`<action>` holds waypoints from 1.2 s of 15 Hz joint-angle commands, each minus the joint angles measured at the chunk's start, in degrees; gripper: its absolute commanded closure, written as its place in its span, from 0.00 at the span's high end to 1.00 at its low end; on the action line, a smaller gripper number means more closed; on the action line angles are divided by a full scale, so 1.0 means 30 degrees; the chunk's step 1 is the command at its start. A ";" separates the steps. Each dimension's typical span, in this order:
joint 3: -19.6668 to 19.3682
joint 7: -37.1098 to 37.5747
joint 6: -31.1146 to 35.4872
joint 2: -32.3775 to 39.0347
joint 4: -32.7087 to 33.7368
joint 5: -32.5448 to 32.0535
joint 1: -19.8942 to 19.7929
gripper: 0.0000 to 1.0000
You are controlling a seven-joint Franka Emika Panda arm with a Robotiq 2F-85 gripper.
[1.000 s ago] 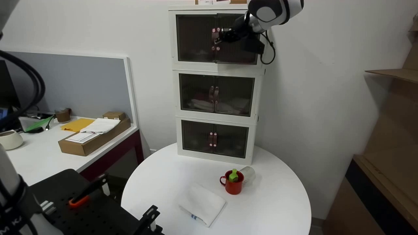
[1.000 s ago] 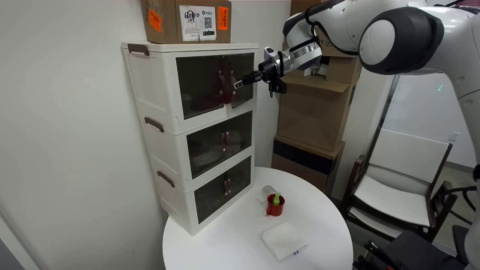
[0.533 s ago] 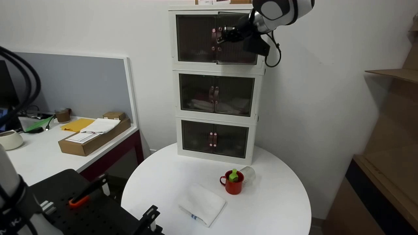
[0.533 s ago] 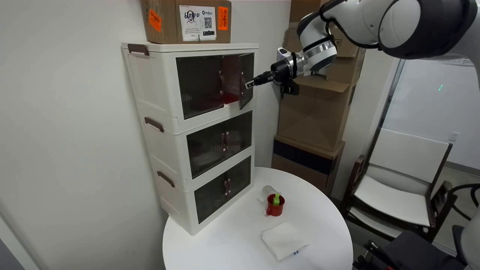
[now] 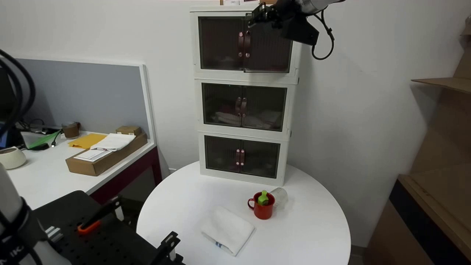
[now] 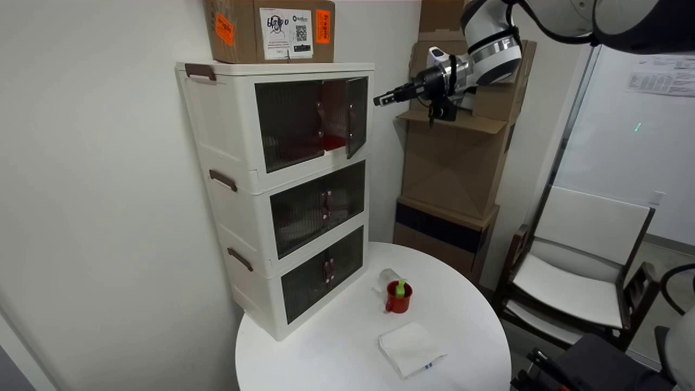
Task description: Open the top right cabinet door
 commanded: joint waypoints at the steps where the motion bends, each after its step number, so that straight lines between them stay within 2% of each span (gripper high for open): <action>1: -0.0672 0.2558 0.1558 -0.2062 -0.1422 0.0217 0.0773 1.00; 3: -0.0862 0.4917 0.3541 -0.3078 -0.1492 -0.0841 0.1520 1.00; 5: -0.0795 0.7402 0.4375 -0.3877 -0.1146 -0.2396 0.2081 1.00; 7: -0.0563 0.9542 0.3182 -0.4514 -0.0377 -0.4096 0.2394 1.00; 8: -0.0425 1.0461 0.1237 -0.4681 0.0205 -0.4396 0.2366 1.00; 12: -0.0204 1.2855 -0.4439 -0.5041 0.1885 -0.2796 0.2649 1.00; 15: -0.0182 1.4476 -0.3382 -0.5706 0.2402 -0.4270 0.3252 1.00; 16: -0.0313 1.3550 -0.3621 -0.5469 0.1973 -0.3630 0.3084 1.00; 18: -0.0288 1.4021 -0.3598 -0.5620 0.2250 -0.3825 0.3228 1.00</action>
